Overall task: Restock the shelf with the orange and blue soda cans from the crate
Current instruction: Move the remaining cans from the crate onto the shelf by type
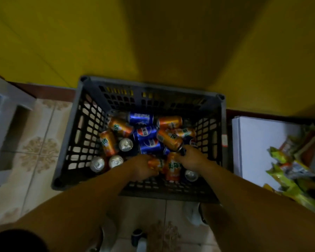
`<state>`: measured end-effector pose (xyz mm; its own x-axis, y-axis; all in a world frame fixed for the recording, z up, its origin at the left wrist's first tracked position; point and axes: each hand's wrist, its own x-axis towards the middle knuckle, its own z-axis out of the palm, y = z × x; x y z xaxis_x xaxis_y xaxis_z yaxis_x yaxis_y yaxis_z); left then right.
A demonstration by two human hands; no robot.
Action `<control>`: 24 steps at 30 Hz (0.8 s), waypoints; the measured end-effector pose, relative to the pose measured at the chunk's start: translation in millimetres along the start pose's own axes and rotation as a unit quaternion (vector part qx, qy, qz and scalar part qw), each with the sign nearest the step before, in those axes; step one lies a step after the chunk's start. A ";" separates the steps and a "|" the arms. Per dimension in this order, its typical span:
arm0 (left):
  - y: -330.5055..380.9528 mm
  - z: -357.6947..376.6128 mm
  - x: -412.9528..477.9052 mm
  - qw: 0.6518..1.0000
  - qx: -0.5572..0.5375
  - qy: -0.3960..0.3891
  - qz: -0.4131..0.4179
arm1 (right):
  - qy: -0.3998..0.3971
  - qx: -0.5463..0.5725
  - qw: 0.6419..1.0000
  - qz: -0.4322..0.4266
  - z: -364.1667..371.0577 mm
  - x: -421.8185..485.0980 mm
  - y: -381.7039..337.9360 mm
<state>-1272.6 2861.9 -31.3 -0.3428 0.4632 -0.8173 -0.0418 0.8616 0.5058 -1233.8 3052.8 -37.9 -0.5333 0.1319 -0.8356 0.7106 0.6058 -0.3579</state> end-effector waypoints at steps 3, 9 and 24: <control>1.4 7.9 35.1 0.999 -0.009 -0.035 0.010 | -0.002 -0.015 1.000 0.024 17.6 41.3 17.7; -22.5 34.3 78.9 0.997 -0.027 -0.072 -0.006 | 0.007 -0.116 0.991 0.067 52.6 73.3 23.0; -3.0 22.4 3.8 0.975 -0.211 0.034 0.060 | 0.143 0.246 0.958 -0.039 11.5 -23.5 0.2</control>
<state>-1252.8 2865.7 -42.0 -0.4305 0.5277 -0.7322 -0.3751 0.6332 0.6770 -1215.9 3040.8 -23.1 -0.6478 0.3533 -0.6749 0.7560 0.1892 -0.6266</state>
